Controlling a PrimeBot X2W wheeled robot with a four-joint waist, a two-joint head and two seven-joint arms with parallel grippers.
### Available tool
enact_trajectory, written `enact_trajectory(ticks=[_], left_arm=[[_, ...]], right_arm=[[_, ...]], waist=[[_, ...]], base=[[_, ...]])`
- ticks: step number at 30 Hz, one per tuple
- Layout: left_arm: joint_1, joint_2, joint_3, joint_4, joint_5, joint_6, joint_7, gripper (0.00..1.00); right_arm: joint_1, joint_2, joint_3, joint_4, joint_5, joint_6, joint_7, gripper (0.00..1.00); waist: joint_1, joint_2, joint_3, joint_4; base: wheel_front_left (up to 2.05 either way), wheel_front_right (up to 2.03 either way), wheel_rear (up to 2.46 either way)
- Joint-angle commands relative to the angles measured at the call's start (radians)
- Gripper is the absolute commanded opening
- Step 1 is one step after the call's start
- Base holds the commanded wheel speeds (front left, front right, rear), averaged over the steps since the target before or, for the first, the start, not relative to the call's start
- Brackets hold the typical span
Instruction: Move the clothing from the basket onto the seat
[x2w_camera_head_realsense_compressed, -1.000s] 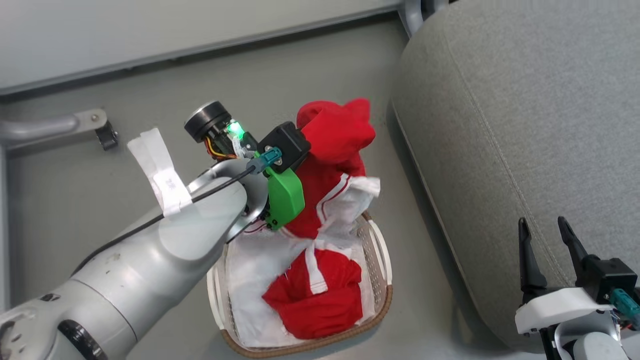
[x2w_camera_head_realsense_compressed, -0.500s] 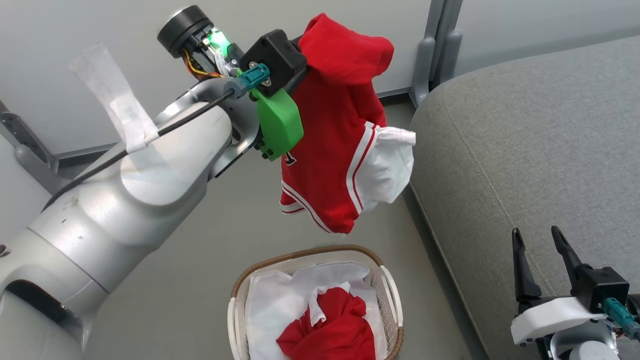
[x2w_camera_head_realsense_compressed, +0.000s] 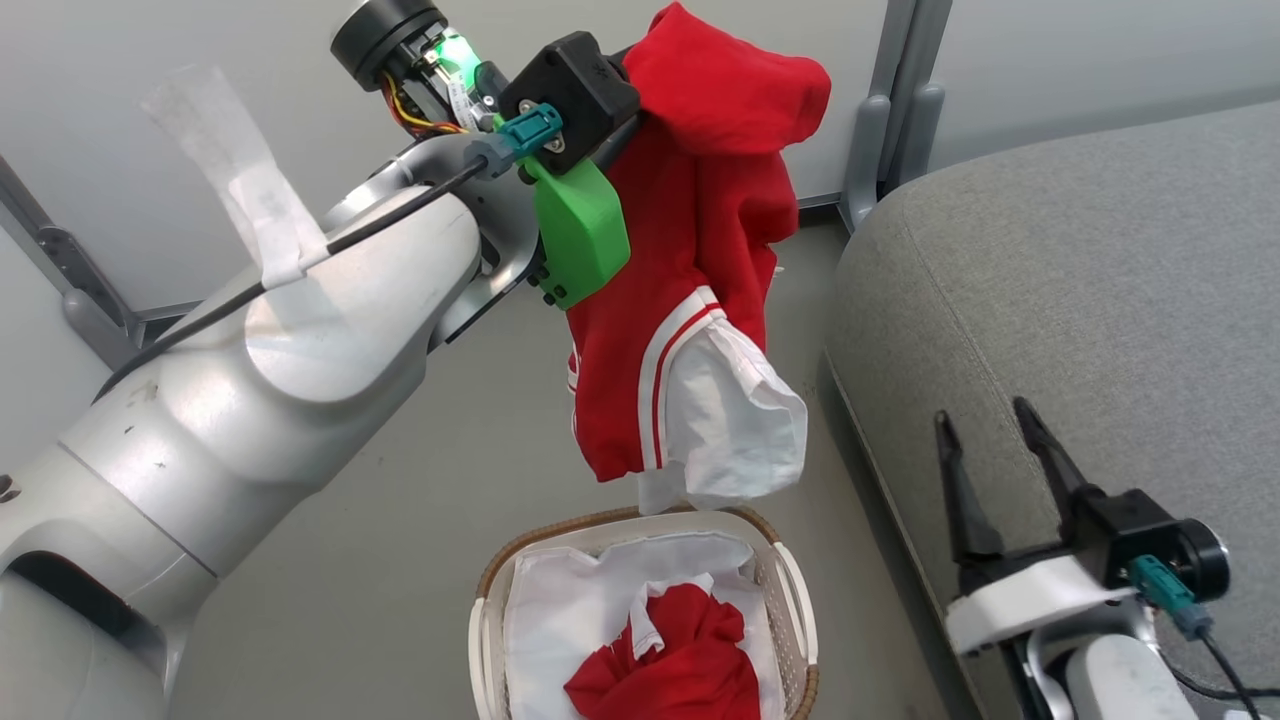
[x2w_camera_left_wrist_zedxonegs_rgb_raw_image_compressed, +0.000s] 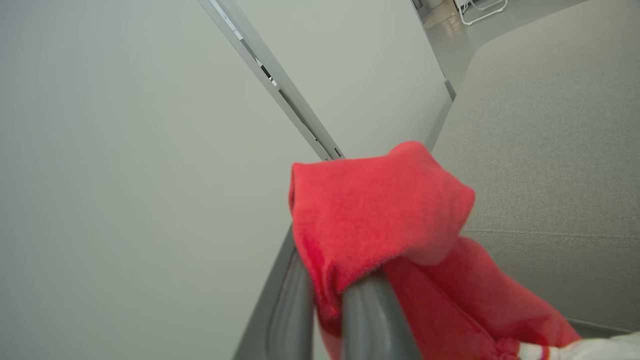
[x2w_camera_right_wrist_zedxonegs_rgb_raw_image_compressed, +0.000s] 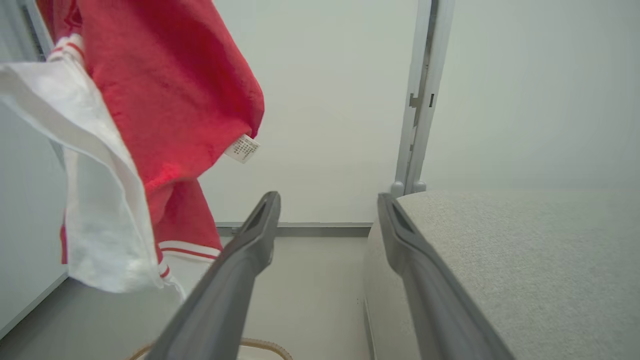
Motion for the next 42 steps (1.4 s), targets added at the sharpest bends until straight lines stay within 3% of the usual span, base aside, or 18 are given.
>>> enact_trajectory(ticks=[1, 8, 16, 22, 33, 42], left_arm=[[-0.024, -0.004, 0.000, -0.007, -0.007, 0.007, 0.001, 0.00], [-0.035, -0.015, -0.001, -0.018, -0.004, 0.019, -0.004, 0.00], [-0.051, -0.035, -0.004, -0.027, -0.007, 0.021, -0.007, 0.00], [-0.056, -0.046, -0.008, -0.031, -0.011, 0.023, -0.009, 0.00], [-0.066, -0.055, -0.010, -0.044, -0.016, 0.028, -0.016, 0.00], [-0.068, -0.071, -0.018, -0.068, -0.017, 0.032, -0.020, 0.00]], right_arm=[[-0.023, -0.002, 0.032, -0.007, 0.005, -0.001, -0.005, 1.00], [-0.139, -0.004, 0.231, -0.024, -0.002, -0.001, -0.005, 1.00], [-0.293, -0.003, 0.311, 0.088, -0.120, -0.001, -0.005, 1.00], [-0.385, -0.023, 0.322, 0.161, -0.195, -0.001, -0.005, 1.00], [-0.380, -0.020, 0.223, 0.150, -0.217, -0.001, -0.005, 1.00], [-0.442, -0.053, 0.302, 0.315, -0.138, -0.001, -0.005, 1.00]], waist=[[0.0001, 0.0000, 0.000, 0.003], [0.0001, 0.0000, 0.002, 0.007], [0.0001, 0.0000, 0.004, 0.011], [0.0001, 0.0000, 0.001, 0.020], [0.0001, 0.0000, -0.003, 0.032], [0.0001, 0.0000, -0.002, 0.052]], base=[[0.00, 0.00, 0.00], [0.00, 0.00, 0.00], [0.00, 0.00, 0.00], [0.00, 0.00, 0.00], [0.00, 0.00, 0.00], [0.00, 0.00, 0.00]])
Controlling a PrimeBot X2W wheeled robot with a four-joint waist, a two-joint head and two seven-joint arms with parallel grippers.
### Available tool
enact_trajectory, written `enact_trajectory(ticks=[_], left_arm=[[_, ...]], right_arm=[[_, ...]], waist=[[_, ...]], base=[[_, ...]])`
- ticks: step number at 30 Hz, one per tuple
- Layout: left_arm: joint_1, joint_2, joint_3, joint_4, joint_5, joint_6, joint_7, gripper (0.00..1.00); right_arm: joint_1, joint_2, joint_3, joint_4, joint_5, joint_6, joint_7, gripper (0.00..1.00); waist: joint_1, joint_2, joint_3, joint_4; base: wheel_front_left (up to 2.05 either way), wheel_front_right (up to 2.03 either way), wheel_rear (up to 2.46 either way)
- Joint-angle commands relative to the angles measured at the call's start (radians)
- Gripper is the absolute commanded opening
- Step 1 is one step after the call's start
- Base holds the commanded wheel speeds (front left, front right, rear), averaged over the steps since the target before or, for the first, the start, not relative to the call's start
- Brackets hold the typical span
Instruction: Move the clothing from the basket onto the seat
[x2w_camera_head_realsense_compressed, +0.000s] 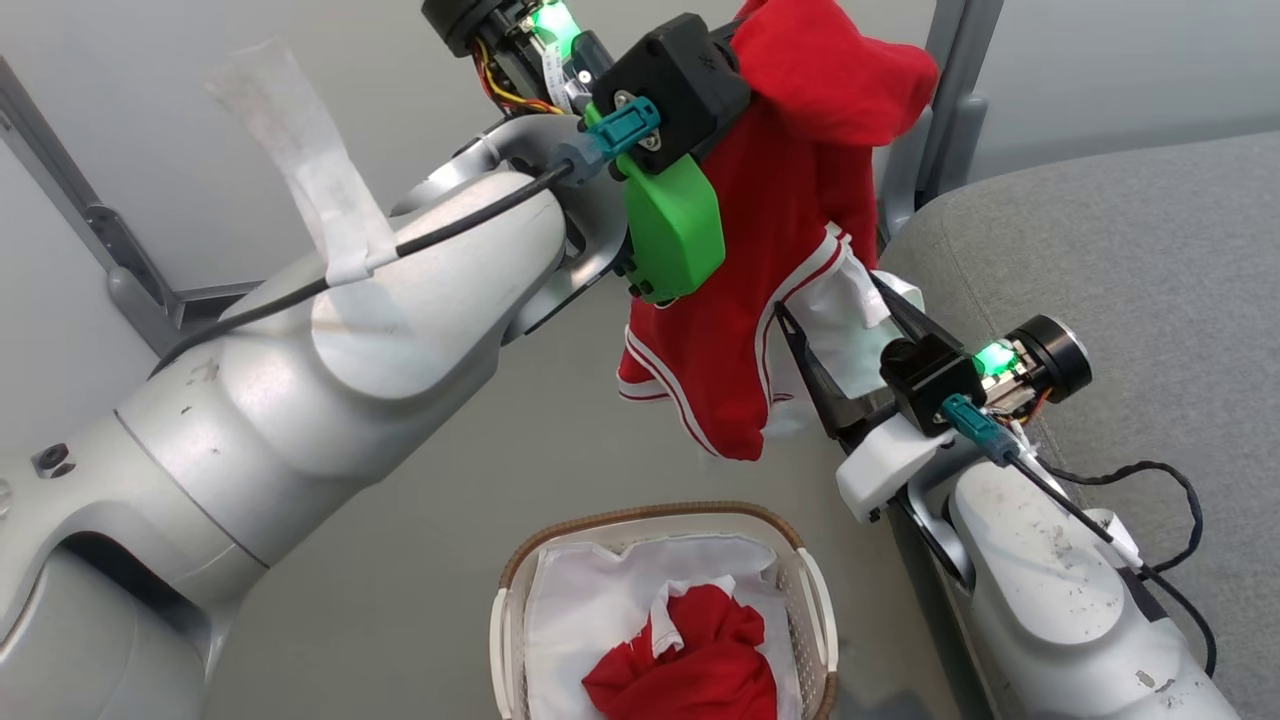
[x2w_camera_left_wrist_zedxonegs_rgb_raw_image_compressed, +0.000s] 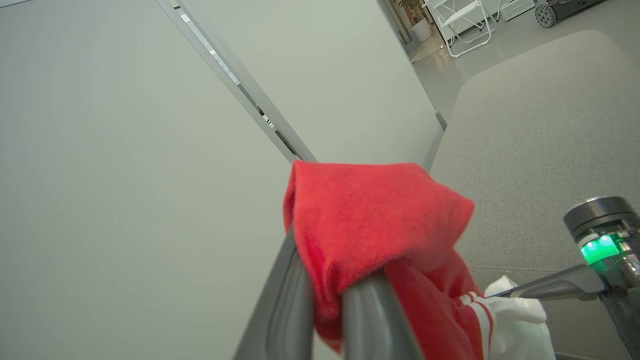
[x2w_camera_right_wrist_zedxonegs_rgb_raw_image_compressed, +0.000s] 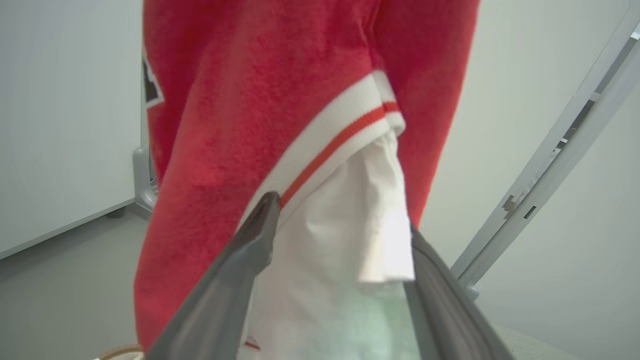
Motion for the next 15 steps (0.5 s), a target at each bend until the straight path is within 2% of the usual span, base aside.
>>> enact_trajectory(ticks=[1, 4, 5, 6, 7, 15], left_arm=[[-0.016, -0.008, -0.001, -0.008, -0.009, 0.006, -0.003, 0.00], [-0.012, -0.010, -0.004, -0.014, -0.012, 0.006, -0.006, 0.00], [-0.009, -0.011, -0.005, -0.016, -0.013, 0.006, -0.006, 0.00], [-0.006, -0.011, -0.006, -0.017, -0.015, 0.006, -0.007, 0.00], [-0.002, -0.011, -0.007, -0.017, -0.018, 0.006, -0.006, 0.00], [0.037, 0.003, -0.014, 0.005, -0.032, 0.008, -0.006, 0.00]], right_arm=[[-0.016, -0.008, 0.019, 0.023, 0.017, -0.001, -0.005, 1.00], [-0.041, -0.014, 0.064, 0.071, 0.045, -0.001, -0.005, 1.00], [-0.053, -0.016, 0.086, 0.090, 0.056, -0.001, -0.005, 0.45], [-0.062, -0.017, 0.100, 0.102, 0.065, -0.001, -0.005, 0.34], [-0.074, -0.017, 0.115, 0.114, 0.078, -0.001, -0.005, 0.02], [-0.088, -0.018, 0.137, 0.112, 0.112, -0.001, -0.005, 0.00]], waist=[[0.0000, 0.0000, 0.001, 0.004], [0.0000, 0.0000, 0.002, 0.008], [0.0000, 0.0000, 0.002, 0.010], [0.0000, 0.0000, 0.002, 0.011], [0.0000, 0.0000, 0.002, 0.012], [0.0000, 0.0000, 0.000, 0.016]], base=[[0.00, 0.00, 0.00], [0.00, 0.00, 0.00], [0.00, 0.00, 0.00], [0.00, 0.00, 0.00], [0.00, 0.00, 0.00], [0.00, 0.00, 0.00]])
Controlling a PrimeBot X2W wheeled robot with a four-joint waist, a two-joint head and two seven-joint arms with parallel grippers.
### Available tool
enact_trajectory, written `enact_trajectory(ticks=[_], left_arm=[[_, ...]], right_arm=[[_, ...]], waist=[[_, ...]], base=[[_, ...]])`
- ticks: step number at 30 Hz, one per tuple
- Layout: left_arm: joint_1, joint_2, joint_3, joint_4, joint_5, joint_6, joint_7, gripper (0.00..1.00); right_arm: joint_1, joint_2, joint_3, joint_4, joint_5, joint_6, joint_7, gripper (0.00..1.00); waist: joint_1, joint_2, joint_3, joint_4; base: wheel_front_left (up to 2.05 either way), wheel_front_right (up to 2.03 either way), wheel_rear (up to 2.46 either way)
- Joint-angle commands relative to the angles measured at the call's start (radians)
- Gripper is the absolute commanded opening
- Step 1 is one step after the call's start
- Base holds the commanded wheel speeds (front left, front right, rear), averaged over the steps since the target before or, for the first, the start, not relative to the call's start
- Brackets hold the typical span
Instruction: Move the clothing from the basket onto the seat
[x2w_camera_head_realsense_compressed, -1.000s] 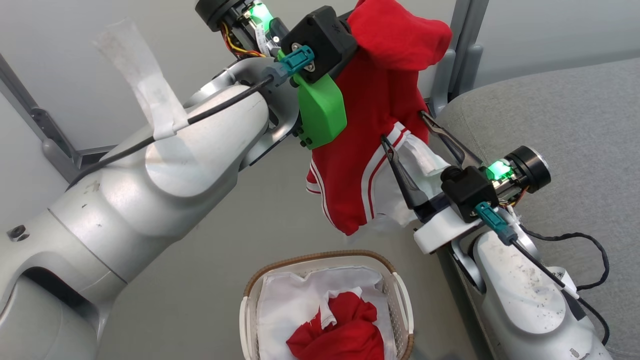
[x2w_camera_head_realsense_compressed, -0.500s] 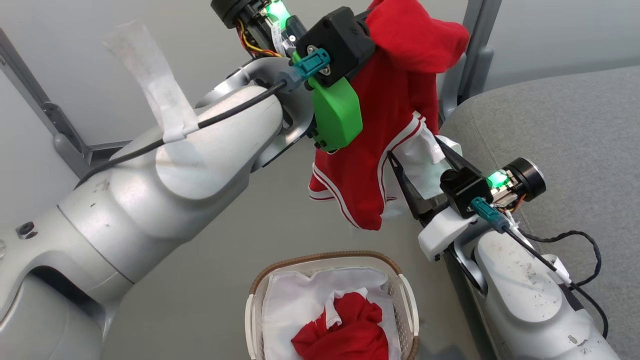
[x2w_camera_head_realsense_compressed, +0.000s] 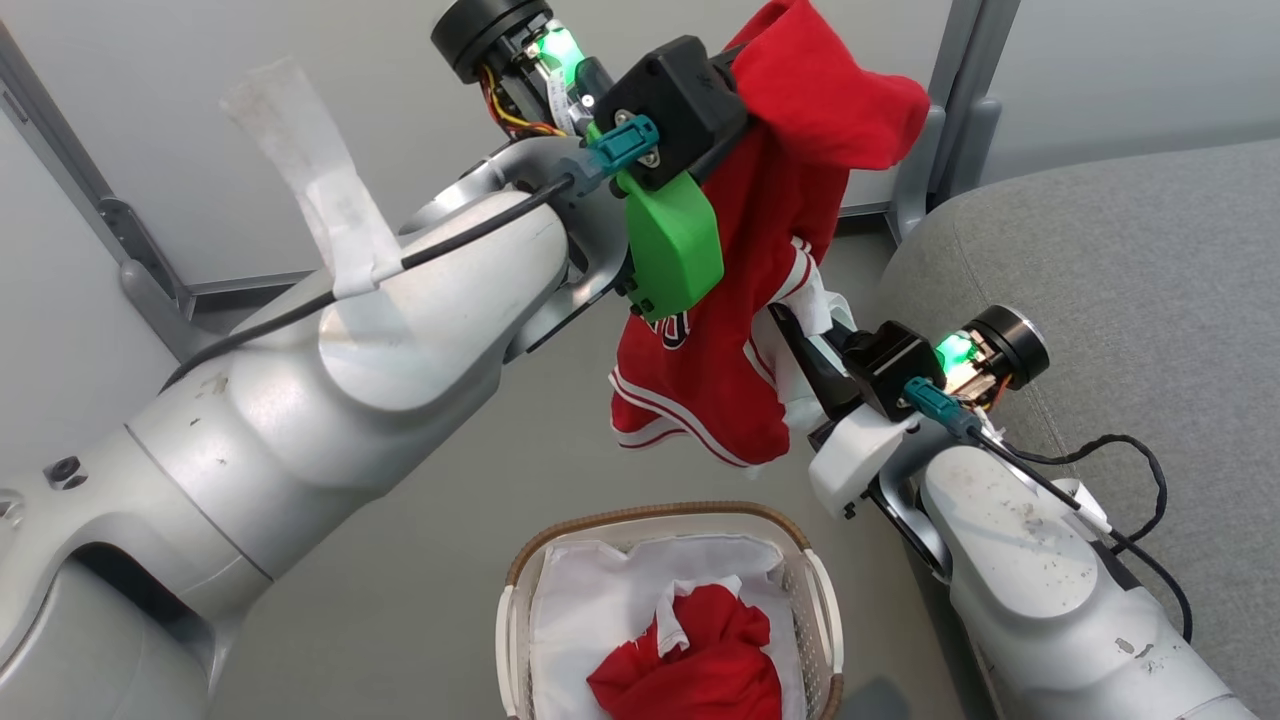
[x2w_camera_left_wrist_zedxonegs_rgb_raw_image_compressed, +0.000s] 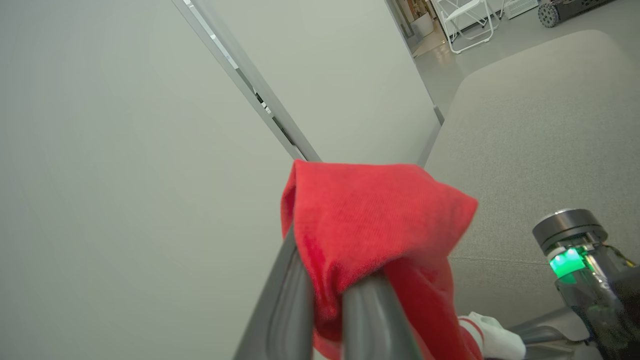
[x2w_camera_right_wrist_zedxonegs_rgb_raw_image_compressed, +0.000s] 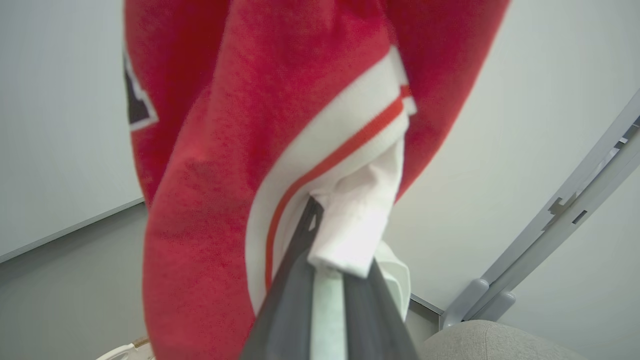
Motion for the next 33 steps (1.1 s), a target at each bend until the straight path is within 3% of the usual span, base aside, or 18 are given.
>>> enact_trajectory(ticks=[1, 13, 15, 17, 18, 19, 33], left_arm=[[0.021, 0.007, -0.002, 0.005, -0.006, 0.007, -0.005, 0.00], [0.121, 0.038, 0.011, 0.089, -0.076, 0.008, -0.023, 0.00], [0.139, 0.042, 0.014, 0.104, -0.090, 0.004, -0.032, 0.11], [0.156, 0.046, 0.019, 0.119, -0.104, 0.002, -0.044, 0.35], [0.168, 0.046, 0.023, 0.124, -0.114, 0.001, -0.052, 0.74], [0.179, 0.046, 0.027, 0.128, -0.122, 0.001, -0.058, 0.99], [0.395, 0.074, 0.101, 0.093, -0.245, -0.016, -0.125, 1.00]], right_arm=[[0.007, -0.006, 0.002, -0.008, 0.004, -0.001, -0.005, 0.00], [0.054, -0.018, -0.063, -0.082, 0.033, -0.001, -0.005, 0.00], [0.060, -0.019, -0.078, -0.090, 0.035, -0.001, -0.005, 0.00], [0.062, -0.020, -0.094, -0.097, 0.033, -0.001, -0.005, 0.00], [0.063, -0.020, -0.103, -0.102, 0.032, -0.001, -0.005, 0.00], [0.063, -0.021, -0.110, -0.105, 0.032, -0.001, -0.005, 0.00], [0.068, -0.032, -0.283, -0.162, -0.021, -0.001, -0.005, 0.00]], waist=[[0.0000, 0.0000, -0.001, 0.000], [0.0000, 0.0000, -0.002, -0.012], [0.0000, 0.0000, -0.001, -0.013], [0.0000, 0.0000, 0.001, -0.013], [0.0000, 0.0000, 0.002, -0.013], [0.0000, 0.0000, 0.003, -0.013], [0.0000, 0.0000, 0.030, -0.015]], base=[[0.00, 0.00, 0.00], [0.00, 0.00, 0.00], [0.00, 0.00, 0.00], [0.00, 0.00, 0.00], [0.00, 0.00, 0.00], [0.00, 0.00, 0.00], [0.00, 0.00, 0.00]])
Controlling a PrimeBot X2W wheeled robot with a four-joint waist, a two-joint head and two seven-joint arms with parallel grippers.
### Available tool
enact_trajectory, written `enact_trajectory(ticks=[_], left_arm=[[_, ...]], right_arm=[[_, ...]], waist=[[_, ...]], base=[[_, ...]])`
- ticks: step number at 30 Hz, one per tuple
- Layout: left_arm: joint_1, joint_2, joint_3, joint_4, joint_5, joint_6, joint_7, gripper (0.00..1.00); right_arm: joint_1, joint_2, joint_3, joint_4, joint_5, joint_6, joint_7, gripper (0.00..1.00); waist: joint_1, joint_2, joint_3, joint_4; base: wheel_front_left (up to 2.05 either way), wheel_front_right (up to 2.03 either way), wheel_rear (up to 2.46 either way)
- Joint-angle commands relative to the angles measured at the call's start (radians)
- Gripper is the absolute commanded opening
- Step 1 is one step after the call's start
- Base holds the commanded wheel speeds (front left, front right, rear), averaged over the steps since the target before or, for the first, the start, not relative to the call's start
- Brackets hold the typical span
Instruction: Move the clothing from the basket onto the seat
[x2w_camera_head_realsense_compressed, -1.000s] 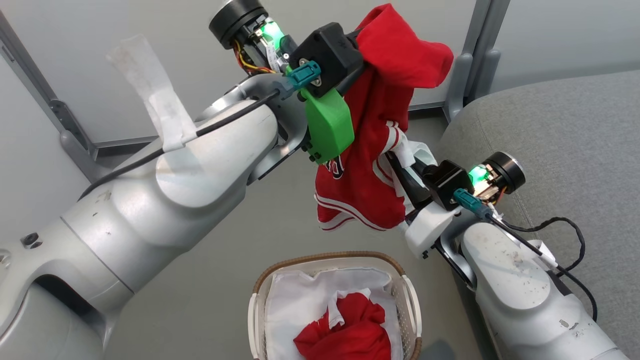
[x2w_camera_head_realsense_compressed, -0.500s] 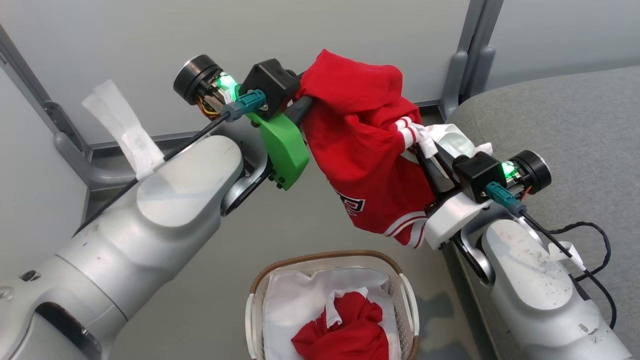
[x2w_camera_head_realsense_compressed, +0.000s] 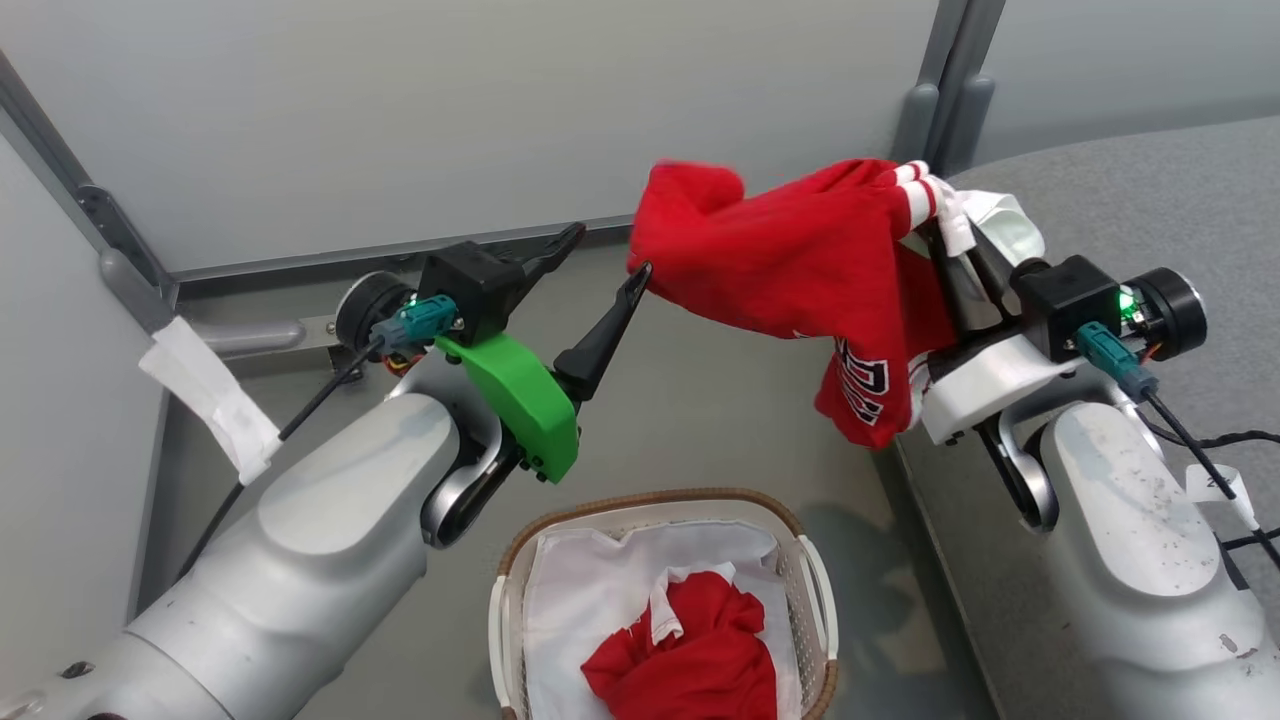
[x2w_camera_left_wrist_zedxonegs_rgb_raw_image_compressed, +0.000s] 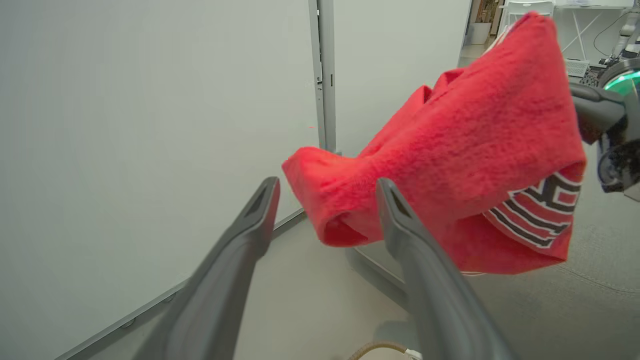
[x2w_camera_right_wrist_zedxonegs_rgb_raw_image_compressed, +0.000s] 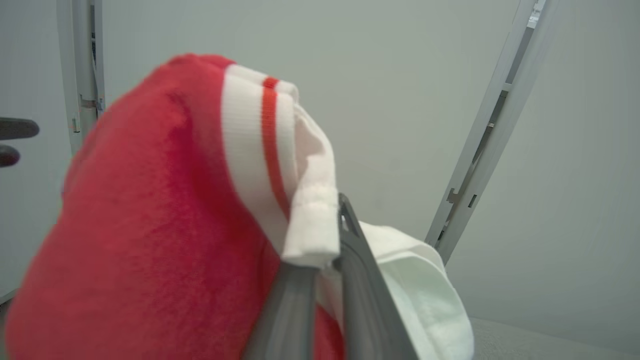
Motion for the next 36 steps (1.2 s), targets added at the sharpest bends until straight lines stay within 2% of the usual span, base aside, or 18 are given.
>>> enact_trajectory(ticks=[1, 5, 11, 19, 23, 27, 33, 36], left_arm=[[0.031, 0.006, 0.011, -0.015, -0.002, 0.000, -0.009, 1.00], [0.085, 0.022, 0.034, -0.050, 0.021, 0.011, -0.016, 1.00], [0.165, 0.016, 0.092, -0.113, 0.087, 0.032, -0.016, 1.00], [0.251, -0.017, 0.173, -0.176, 0.195, 0.020, -0.015, 1.00], [0.285, -0.037, 0.204, -0.183, 0.227, 0.011, -0.015, 1.00], [0.305, -0.058, 0.231, -0.191, 0.273, -0.005, -0.015, 1.00], [0.282, -0.065, 0.232, -0.185, 0.320, -0.020, -0.016, 1.00], [0.270, -0.069, 0.223, -0.179, 0.332, -0.022, -0.016, 1.00]], right_arm=[[0.015, -0.007, -0.016, -0.008, -0.013, -0.001, -0.005, 0.00], [0.028, -0.018, -0.050, -0.021, -0.024, -0.001, -0.005, 0.00], [0.052, -0.028, -0.094, -0.039, -0.034, -0.001, -0.005, 0.00], [0.091, -0.041, -0.152, -0.068, -0.044, -0.001, -0.005, 0.00], [0.104, -0.043, -0.175, -0.086, -0.046, -0.001, -0.005, 0.00], [0.107, -0.057, -0.183, -0.111, -0.052, -0.001, -0.005, 0.00], [0.116, -0.067, -0.205, -0.132, -0.042, -0.001, -0.005, 0.00], [0.123, -0.063, -0.215, -0.135, -0.036, -0.001, -0.005, 0.00]], waist=[[0.0000, 0.0000, 0.006, -0.001], [0.0000, 0.0000, 0.017, -0.007], [0.0000, 0.0000, 0.040, -0.023], [0.0000, 0.0000, 0.073, -0.071], [0.0000, 0.0000, 0.099, -0.121], [0.0000, 0.0000, 0.151, -0.217], [0.0000, 0.0000, 0.209, -0.324], [0.0000, 0.0000, 0.230, -0.356]], base=[[0.00, 0.00, 0.00], [0.00, 0.00, 0.00], [0.00, 0.00, 0.00], [0.00, 0.00, 0.00], [0.00, 0.00, 0.00], [0.00, 0.00, 0.00], [0.00, 0.00, 0.00], [0.00, 0.00, 0.00]])
